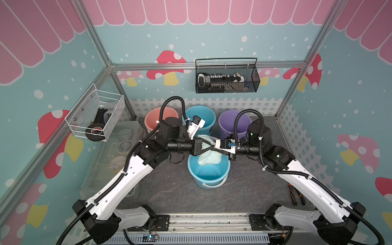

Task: Wipe the inside of the bucket with a cloth
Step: Adjust the cleaning item.

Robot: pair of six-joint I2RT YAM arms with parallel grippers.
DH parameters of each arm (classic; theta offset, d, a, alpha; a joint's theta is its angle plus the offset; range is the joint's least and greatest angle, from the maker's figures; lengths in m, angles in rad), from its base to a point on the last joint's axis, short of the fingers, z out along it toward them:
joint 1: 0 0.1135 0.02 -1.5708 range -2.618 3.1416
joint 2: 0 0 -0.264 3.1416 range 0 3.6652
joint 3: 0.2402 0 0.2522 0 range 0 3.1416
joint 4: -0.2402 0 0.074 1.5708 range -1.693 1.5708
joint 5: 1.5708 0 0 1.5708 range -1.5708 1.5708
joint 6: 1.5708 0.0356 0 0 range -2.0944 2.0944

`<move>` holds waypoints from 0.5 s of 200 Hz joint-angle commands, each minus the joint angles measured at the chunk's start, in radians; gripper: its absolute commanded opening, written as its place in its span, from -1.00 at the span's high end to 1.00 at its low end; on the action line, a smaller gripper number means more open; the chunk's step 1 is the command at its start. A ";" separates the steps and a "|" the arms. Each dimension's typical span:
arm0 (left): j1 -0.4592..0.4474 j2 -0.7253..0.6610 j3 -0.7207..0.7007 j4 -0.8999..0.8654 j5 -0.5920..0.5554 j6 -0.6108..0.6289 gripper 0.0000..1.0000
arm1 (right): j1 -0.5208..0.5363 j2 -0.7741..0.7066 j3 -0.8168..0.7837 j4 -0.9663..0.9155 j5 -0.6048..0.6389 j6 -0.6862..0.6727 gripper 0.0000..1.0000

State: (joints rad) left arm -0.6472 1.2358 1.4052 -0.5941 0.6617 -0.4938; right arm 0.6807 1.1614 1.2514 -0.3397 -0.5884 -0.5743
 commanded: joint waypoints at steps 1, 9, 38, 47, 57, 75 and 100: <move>0.011 -0.064 -0.010 0.068 -0.014 -0.020 0.91 | 0.002 0.002 -0.010 -0.001 0.024 0.013 1.00; 0.026 -0.082 -0.021 0.067 -0.043 -0.023 0.76 | 0.002 -0.001 -0.010 0.000 0.030 0.017 1.00; 0.112 -0.155 -0.087 0.062 -0.117 -0.048 0.28 | 0.004 -0.002 -0.014 -0.010 0.084 0.032 1.00; 0.144 -0.177 -0.109 0.060 -0.129 -0.056 0.19 | 0.003 0.000 -0.012 -0.019 0.105 0.035 1.00; 0.180 -0.201 -0.132 0.052 -0.139 -0.061 0.11 | 0.004 0.001 -0.010 -0.029 0.119 0.038 1.00; 0.230 -0.229 -0.161 0.019 -0.172 -0.060 0.09 | 0.003 0.002 -0.010 -0.037 0.139 0.049 1.00; 0.274 -0.224 -0.178 -0.085 -0.270 -0.038 0.09 | 0.005 0.009 -0.010 -0.046 0.175 0.069 1.00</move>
State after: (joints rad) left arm -0.4091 1.0084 1.2533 -0.5865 0.5098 -0.5426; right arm 0.6876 1.1629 1.2514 -0.3641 -0.4606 -0.5312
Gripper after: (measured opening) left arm 0.454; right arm 0.058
